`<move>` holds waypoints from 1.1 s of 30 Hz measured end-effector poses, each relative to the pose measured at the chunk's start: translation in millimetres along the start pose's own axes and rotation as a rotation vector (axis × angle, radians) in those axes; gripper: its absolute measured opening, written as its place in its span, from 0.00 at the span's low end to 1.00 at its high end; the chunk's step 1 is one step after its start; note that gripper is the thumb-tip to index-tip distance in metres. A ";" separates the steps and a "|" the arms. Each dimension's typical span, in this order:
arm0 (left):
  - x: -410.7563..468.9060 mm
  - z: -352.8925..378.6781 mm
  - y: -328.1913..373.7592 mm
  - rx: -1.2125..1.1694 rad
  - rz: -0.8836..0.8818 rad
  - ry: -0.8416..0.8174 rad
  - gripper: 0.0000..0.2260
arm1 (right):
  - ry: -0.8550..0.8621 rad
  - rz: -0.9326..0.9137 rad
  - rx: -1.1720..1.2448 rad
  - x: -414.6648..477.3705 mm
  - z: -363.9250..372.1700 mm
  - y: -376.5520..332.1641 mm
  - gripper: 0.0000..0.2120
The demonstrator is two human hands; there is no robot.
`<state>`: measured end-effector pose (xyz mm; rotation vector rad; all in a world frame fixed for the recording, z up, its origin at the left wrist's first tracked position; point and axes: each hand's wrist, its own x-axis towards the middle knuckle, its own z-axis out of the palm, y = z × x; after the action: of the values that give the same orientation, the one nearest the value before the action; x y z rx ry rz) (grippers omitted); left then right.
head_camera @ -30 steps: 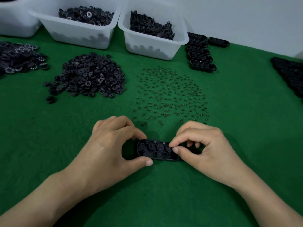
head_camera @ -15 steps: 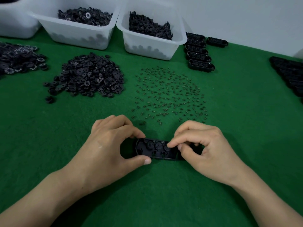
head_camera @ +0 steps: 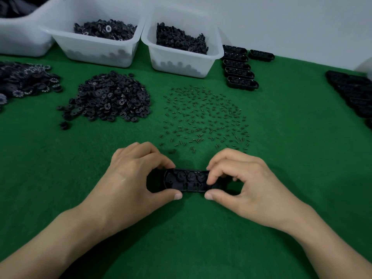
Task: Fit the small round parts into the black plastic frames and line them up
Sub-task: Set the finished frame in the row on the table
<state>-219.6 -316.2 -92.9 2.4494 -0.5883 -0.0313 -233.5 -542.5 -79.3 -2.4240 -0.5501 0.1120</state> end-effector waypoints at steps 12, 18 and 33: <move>23.7 -12.7 23.0 -0.273 -0.127 0.047 0.15 | 0.189 -0.058 -0.041 0.4 -16.8 13.7 0.03; 91.8 -11.3 43.3 -0.616 -0.203 -0.112 0.11 | 0.360 0.017 -0.109 16.8 -53.2 54.7 0.03; 359.0 25.9 97.8 -1.297 -0.529 -0.412 0.36 | 0.636 0.291 -0.146 137.3 -163.3 221.4 0.04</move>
<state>60.2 -550.8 -16.9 1.2321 0.0164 -0.8552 5.5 -735.9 -77.6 -2.4773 0.0850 -0.5764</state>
